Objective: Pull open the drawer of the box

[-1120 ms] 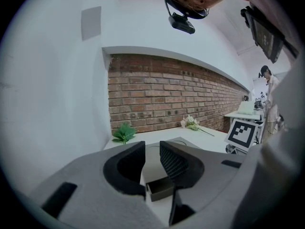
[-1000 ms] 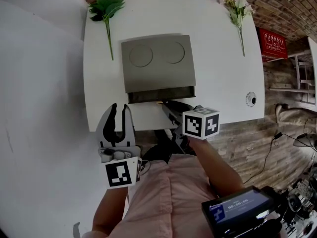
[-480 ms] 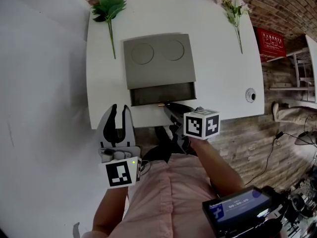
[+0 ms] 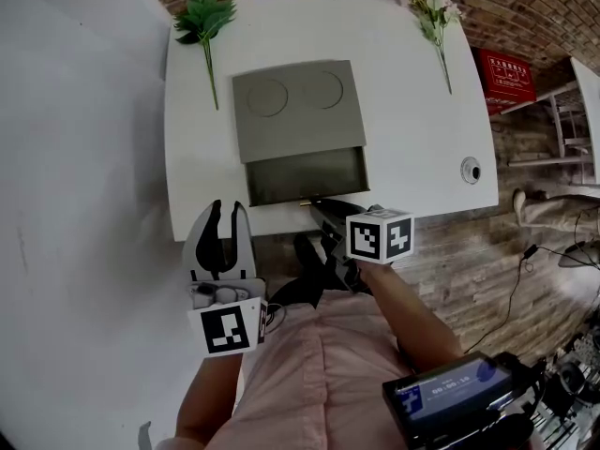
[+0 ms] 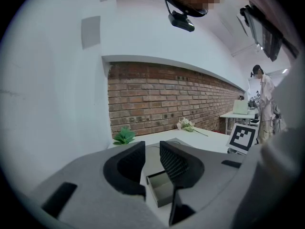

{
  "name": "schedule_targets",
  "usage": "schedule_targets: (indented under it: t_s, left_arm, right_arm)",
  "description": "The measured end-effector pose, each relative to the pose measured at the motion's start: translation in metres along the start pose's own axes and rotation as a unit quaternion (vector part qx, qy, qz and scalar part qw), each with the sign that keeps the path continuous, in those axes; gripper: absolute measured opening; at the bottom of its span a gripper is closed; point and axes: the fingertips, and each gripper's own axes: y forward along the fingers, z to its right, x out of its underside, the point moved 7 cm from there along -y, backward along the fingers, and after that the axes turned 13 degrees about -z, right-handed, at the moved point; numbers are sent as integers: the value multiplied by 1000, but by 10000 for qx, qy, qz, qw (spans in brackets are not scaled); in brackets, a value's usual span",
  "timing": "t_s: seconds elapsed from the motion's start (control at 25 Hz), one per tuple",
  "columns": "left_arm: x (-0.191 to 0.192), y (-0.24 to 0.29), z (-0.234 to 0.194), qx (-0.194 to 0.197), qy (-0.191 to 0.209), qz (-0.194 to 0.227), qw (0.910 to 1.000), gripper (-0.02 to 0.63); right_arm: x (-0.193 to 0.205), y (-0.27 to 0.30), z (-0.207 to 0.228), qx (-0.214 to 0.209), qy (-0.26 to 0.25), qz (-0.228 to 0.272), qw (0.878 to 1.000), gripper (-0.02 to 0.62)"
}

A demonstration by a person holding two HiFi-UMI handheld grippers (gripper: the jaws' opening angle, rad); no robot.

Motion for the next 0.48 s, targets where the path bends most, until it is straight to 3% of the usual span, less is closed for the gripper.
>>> schedule_targets:
  t_s: [0.48]
  left_arm:
    - [-1,-35,3,81,73,255,9996,94]
  right_arm:
    - [5,-5,-3,21,-25,133,9999,64]
